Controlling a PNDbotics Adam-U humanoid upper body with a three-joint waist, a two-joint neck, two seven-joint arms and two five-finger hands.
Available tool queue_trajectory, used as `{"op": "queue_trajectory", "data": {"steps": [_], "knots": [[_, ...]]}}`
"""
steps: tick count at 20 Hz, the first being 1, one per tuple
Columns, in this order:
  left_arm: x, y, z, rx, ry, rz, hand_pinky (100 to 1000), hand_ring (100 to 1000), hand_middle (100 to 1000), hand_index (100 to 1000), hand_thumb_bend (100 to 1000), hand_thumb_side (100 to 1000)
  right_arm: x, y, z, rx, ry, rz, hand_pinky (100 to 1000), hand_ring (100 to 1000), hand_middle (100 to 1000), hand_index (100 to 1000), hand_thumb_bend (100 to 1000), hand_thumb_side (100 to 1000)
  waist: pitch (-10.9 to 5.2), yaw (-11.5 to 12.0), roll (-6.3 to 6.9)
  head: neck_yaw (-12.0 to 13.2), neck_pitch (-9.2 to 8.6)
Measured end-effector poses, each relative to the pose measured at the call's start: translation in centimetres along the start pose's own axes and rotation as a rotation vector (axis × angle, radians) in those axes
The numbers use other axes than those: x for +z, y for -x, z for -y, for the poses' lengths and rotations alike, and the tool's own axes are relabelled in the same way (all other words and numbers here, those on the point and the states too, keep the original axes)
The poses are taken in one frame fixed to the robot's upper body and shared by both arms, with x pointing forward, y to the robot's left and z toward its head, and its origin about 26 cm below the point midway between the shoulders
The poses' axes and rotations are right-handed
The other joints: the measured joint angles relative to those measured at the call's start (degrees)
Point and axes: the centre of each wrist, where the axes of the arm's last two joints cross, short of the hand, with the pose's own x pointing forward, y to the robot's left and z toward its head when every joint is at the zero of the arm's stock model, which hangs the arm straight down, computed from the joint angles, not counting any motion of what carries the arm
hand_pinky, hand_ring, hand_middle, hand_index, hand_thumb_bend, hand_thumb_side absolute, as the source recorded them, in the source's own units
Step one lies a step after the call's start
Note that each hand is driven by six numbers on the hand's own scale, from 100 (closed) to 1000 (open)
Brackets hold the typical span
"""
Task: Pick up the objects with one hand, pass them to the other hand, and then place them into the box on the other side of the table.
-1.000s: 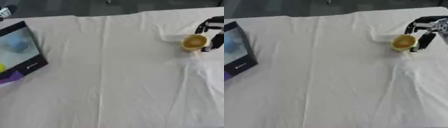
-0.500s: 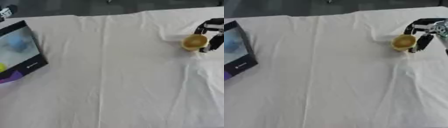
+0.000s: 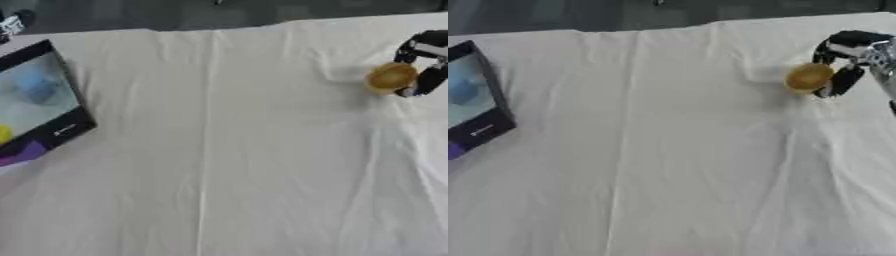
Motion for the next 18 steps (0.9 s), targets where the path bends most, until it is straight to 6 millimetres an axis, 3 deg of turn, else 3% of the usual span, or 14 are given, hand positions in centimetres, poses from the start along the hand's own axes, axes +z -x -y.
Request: {"op": "queue_trajectory", "data": {"steps": [7, 12, 18], "knots": [[0.1, 0.2, 0.2, -0.007, 0.006, -0.005, 791, 766, 755, 746, 630, 544, 2.2, 0.1, 1.9, -0.103, 0.103, 0.007, 865, 691, 472, 579, 347, 100, 0.00, -0.26, 0.00, 0.16, 0.00], [0.1, -0.3, 0.1, -0.004, 0.003, 0.009, 787, 765, 753, 744, 633, 541, 3.4, -0.4, 2.0, -0.240, 0.196, 0.049, 848, 670, 474, 590, 278, 100, 0.00, -0.27, 0.01, 0.28, 0.00], [0.3, -2.1, -0.2, -0.001, 0.003, 0.068, 782, 763, 751, 741, 643, 534, 3.8, -3.0, 1.4, -0.405, 0.307, 0.153, 838, 652, 472, 594, 252, 100, 0.00, -0.20, 0.02, 0.29, 0.00]]}}
